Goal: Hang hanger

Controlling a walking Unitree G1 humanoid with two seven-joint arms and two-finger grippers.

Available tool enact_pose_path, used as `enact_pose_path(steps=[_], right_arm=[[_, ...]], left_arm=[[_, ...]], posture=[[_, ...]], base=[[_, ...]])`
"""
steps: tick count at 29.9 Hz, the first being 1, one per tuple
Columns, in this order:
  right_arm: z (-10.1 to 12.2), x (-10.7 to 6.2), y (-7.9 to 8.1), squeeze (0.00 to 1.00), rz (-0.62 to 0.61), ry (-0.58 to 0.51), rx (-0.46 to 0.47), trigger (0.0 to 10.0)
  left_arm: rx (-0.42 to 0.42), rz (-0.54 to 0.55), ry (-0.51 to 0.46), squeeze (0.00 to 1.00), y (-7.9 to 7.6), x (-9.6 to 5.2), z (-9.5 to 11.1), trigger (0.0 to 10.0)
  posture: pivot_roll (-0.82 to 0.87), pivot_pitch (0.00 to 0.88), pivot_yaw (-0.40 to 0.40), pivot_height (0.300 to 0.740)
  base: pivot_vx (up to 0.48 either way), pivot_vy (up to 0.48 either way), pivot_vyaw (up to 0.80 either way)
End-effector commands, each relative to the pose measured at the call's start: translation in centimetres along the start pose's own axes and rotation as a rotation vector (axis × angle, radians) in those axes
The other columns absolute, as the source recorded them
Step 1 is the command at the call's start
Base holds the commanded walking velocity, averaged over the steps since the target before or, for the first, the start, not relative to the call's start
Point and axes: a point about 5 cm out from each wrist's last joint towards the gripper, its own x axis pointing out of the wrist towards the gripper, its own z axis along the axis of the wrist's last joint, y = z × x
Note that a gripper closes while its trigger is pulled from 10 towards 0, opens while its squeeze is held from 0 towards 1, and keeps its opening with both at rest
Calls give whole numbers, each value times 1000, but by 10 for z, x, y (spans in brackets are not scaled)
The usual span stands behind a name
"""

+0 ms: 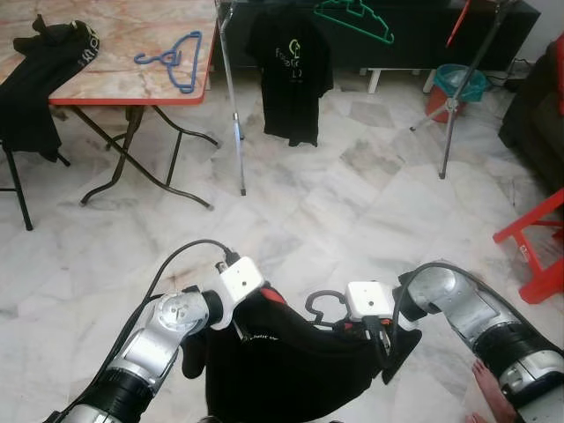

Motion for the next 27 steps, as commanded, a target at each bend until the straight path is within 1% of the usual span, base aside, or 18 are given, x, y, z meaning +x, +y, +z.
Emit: enact_pose_path(steps=[1,3,6,8,9,10,13,15,18,21,23,27], right_arm=[[6,5,5,0,43,-27,-36,0],[7,6,4,0,35,-36,-33,0],[9,6,-1,0,-23,-51,-24,0],[10,6,-3,0,-40,-61,-24,0],[11,6,-3,0,-41,-63,-28,0],[11,6,-3,0,-45,-65,-29,0],[12,5,-4,0,-55,-65,-31,0],[13,4,-8,0,-85,-69,-28,0],[14,5,-9,0,-96,-79,-25,0],[14,7,-8,0,-90,-78,-26,0],[13,9,-6,0,-82,-71,-23,0],[12,11,-5,0,-74,-75,-16,0]], left_arm=[[-16,6,-11,0,2,2,2,10000],[-26,3,-15,0,1,3,2,10000],[-40,-16,-3,0,-2,4,0,10000],[-53,-33,-1,0,-6,4,-2,10000],[-59,-32,-1,447,-6,4,-3,10000],[-63,-33,-2,1000,-6,4,-3,10000],[-65,-37,-1,1000,-7,3,-4,10000],[-64,-43,3,1000,-7,2,-5,10000],[-56,-33,1,1000,-4,2,-4,10000],[-54,-18,-4,1000,-1,2,-3,10000],[-52,-32,-5,1000,-2,1,-2,10000],[-47,-21,-16,1000,0,-1,-1,10000]], posture=[[39,132,-47,740],[39,134,-43,740],[39,138,-42,740],[41,137,-41,740],[39,138,-41,740],[40,138,-41,740],[40,138,-41,740],[39,138,-40,740],[40,137,-40,740],[43,136,-41,740],[44,136,-42,740],[45,138,-40,740]], base=[[0,0,0],[0,0,0],[0,0,0],[0,0,0],[0,0,0],[0,0,0],[0,0,0],[0,0,0],[0,0,0],[0,0,0],[0,0,0],[0,0,0]])
